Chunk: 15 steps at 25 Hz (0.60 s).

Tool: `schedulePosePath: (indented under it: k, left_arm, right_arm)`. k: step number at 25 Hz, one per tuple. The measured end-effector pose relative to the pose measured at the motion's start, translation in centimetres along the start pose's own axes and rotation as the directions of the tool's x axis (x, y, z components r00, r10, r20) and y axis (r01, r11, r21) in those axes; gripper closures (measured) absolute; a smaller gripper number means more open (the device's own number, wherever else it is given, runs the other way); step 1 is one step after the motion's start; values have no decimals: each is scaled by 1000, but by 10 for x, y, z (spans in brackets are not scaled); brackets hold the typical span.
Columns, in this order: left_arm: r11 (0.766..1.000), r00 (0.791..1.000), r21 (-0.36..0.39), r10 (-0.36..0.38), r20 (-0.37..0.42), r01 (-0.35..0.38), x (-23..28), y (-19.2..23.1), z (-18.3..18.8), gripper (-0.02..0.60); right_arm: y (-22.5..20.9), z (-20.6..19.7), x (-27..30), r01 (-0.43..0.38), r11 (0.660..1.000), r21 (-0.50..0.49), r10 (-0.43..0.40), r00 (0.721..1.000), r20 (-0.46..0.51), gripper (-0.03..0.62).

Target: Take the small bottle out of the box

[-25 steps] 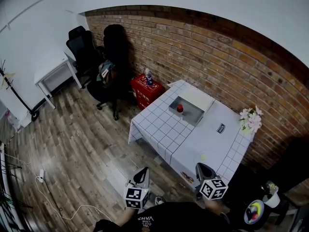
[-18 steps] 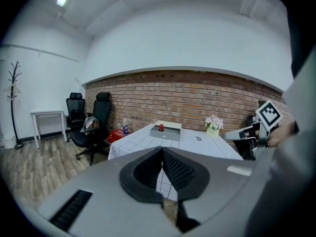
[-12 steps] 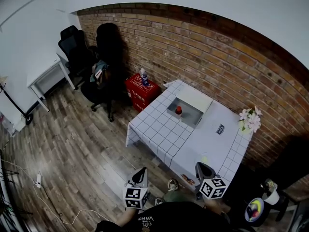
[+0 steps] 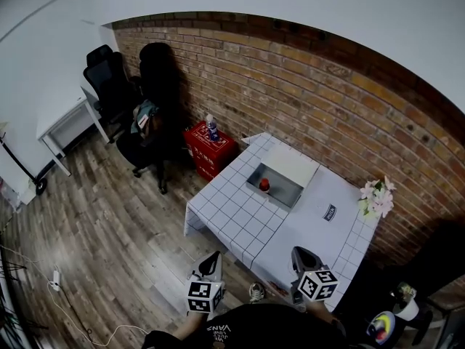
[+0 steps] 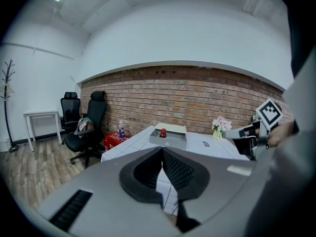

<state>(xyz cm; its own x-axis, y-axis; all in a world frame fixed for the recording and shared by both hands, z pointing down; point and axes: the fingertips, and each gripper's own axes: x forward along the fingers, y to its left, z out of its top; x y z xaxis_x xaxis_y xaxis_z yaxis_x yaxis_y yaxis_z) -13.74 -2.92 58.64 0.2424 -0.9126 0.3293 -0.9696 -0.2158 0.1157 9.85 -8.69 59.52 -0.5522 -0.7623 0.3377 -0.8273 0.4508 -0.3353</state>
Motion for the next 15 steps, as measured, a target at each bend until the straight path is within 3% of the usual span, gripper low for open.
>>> schedulePosePath:
  k: [15]
  left_arm:
    - [1000, 1000, 12, -22, 14, 22, 109, -18, 38, 569]
  right_arm:
    - [-54, 27, 52, -53, 999, -3, 53, 998, -37, 595]
